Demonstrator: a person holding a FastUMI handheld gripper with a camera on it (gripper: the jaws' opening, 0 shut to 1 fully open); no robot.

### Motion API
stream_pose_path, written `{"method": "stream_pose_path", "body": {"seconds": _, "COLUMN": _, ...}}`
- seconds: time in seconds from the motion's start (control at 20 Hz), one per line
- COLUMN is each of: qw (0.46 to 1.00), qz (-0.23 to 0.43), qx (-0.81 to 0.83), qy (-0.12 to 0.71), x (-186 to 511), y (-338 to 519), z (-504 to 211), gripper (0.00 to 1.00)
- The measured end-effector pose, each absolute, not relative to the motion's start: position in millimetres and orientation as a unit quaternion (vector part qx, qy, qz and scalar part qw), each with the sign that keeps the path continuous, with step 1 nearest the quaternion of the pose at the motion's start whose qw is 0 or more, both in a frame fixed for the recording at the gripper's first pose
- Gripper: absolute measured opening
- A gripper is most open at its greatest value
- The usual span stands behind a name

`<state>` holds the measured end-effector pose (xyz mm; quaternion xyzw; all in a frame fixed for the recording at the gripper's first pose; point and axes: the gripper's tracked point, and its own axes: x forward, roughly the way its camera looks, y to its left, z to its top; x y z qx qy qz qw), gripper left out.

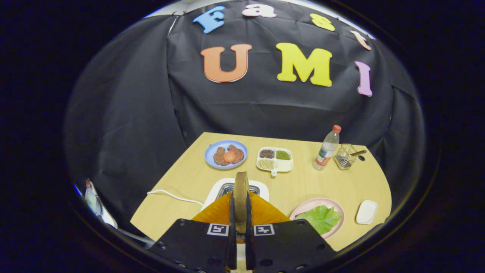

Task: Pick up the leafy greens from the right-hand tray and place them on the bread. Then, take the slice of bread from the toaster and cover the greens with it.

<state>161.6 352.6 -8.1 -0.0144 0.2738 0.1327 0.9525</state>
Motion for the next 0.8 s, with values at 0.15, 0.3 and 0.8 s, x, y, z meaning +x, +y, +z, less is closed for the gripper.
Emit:
{"method": "stream_pose_path", "body": {"seconds": 0.15, "qw": 0.955, "qz": 0.14, "qx": 0.005, "qy": 0.261, "x": 152.9, "y": 347.0, "z": 19.9, "gripper": 0.09}}
{"method": "stream_pose_path", "body": {"seconds": 0.3, "qw": 0.961, "qz": 0.14, "qx": 0.015, "qy": 0.238, "x": 147.0, "y": 331.5, "z": 48.8, "gripper": 0.09}}
{"method": "stream_pose_path", "body": {"seconds": 0.8, "qw": 0.962, "qz": 0.077, "qx": 0.026, "qy": 0.262, "x": 183.8, "y": 216.2, "z": -20.8, "gripper": 0.09}}
